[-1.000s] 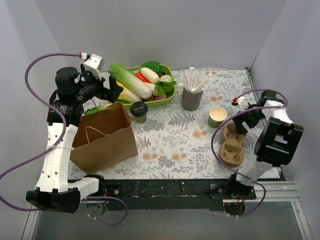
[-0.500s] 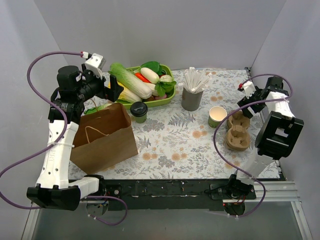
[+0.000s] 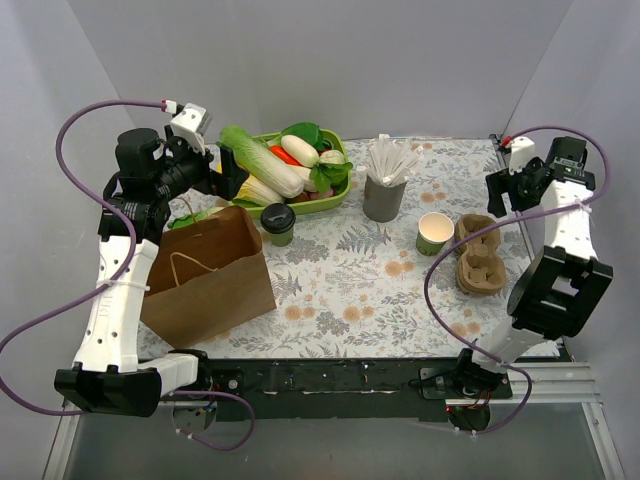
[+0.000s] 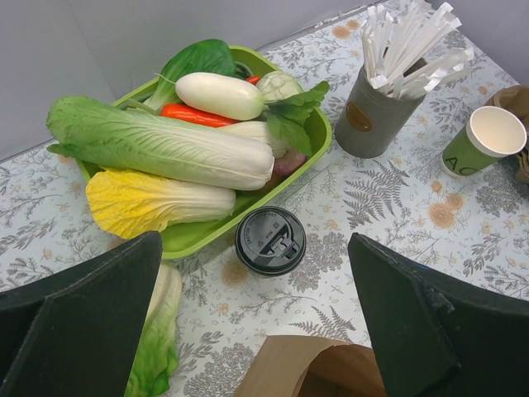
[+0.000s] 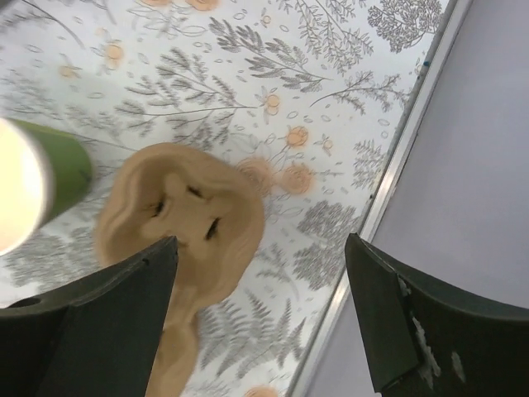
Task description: Pack the takeout coffee
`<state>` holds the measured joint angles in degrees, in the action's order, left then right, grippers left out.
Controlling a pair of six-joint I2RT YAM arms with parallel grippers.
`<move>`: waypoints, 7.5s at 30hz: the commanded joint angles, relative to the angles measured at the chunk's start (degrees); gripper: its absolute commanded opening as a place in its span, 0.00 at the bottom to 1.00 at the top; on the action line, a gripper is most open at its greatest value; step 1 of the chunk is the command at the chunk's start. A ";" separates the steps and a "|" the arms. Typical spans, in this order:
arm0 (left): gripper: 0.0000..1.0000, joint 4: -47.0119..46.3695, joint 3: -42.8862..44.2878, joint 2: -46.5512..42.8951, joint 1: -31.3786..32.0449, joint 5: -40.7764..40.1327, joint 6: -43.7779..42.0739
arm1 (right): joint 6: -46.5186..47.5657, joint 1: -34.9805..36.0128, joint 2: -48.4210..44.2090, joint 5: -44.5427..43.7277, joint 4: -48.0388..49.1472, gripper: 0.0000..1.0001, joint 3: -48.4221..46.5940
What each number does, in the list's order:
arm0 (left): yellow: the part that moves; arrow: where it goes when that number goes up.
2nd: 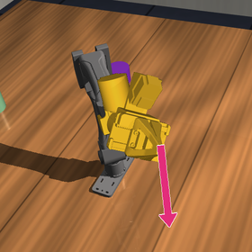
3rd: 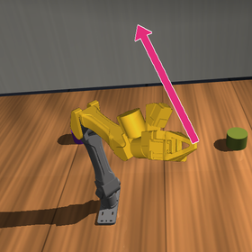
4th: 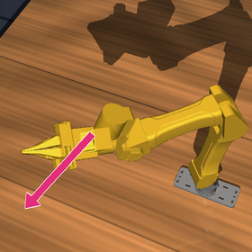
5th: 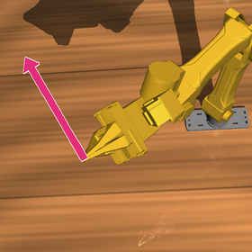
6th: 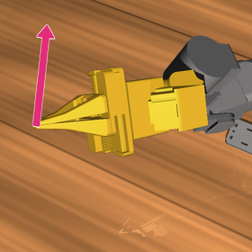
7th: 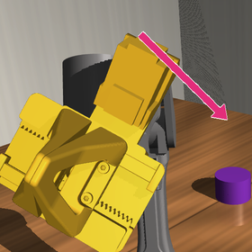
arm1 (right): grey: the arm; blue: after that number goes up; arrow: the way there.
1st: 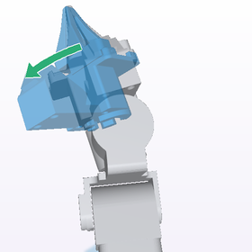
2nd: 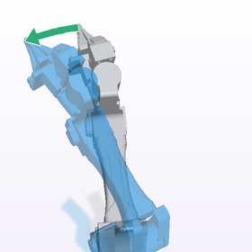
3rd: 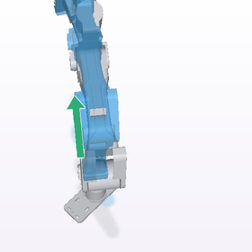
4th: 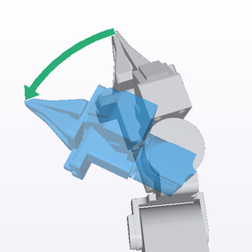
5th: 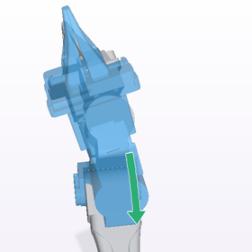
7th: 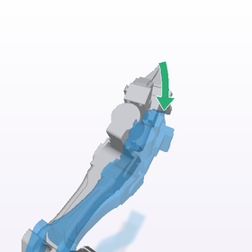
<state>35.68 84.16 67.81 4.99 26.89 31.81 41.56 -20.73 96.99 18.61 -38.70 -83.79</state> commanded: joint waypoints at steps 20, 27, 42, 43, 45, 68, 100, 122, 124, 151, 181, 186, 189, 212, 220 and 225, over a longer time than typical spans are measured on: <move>0.98 -2.72 -1.72 -2.51 -0.34 1.23 1.67 | -11.77 -0.19 -3.12 -0.33 -13.42 0.63 8.90; 0.98 -2.46 -1.81 -2.33 -0.34 0.97 1.32 | -12.64 0.78 -2.60 -0.07 -13.16 0.62 9.26; 0.98 -2.72 -1.46 -1.81 -0.34 0.97 1.32 | -16.86 2.98 -3.47 -6.30 -10.79 0.63 11.45; 0.98 -2.72 -1.46 -1.81 -0.34 0.97 1.32 | -17.21 3.06 -3.47 -6.83 -10.61 0.63 11.63; 0.98 -2.81 -1.54 -1.81 -0.34 0.88 1.32 | -17.91 3.07 -3.65 -7.18 -10.43 0.63 12.16; 0.98 -3.78 -2.60 -1.80 -0.34 0.79 1.41 | -18.71 3.59 -6.20 -10.53 -11.75 0.50 13.21; 0.98 -2.81 9.80 1.27 -0.34 9.14 2.99 | -18.01 3.59 -10.33 -8.41 -18.78 0.48 9.07; 0.98 -3.60 2.59 -1.81 -0.34 7.29 2.90 | -18.18 3.59 -2.69 -12.98 -16.41 0.56 6.80; 0.98 -3.69 2.50 -1.63 -0.34 7.12 2.90 | -18.10 3.59 -2.25 -13.16 -16.23 0.56 6.53; 0.98 -4.04 1.45 -0.14 -0.34 8.44 2.64 | -17.83 3.77 -1.63 -11.84 -16.41 0.27 5.83; 0.98 -3.87 0.83 -0.13 -0.34 7.65 2.20 | -19.32 6.05 0.74 -15.88 -15.62 0.58 5.74; 0.98 -3.87 0.48 -0.40 -0.34 7.21 2.20 | -19.41 6.05 1.45 -16.15 -15.53 0.59 5.39; 0.98 -3.95 0.39 -0.57 -0.34 6.94 2.20 | -19.41 6.23 1.71 -16.41 -15.53 0.59 5.30; 0.98 -4.83 0.57 0.04 -0.34 8.35 2.82 | -16.51 6.49 -3.12 -16.15 -20.54 0.23 0.56; 0.98 -5.09 -0.92 -1.19 -0.34 8.44 2.90 | -16.34 6.49 -4.88 -15.45 -20.98 0.27 1.78; 0.98 -5.18 -1.54 -1.72 -0.34 8.70 3.26 | -18.09 6.49 -4.09 -16.33 -19.93 0.66 5.74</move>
<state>31.07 83.11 67.92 4.97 34.81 34.81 23.99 -14.46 93.73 1.91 -58.35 -80.09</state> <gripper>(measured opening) 0.982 0.603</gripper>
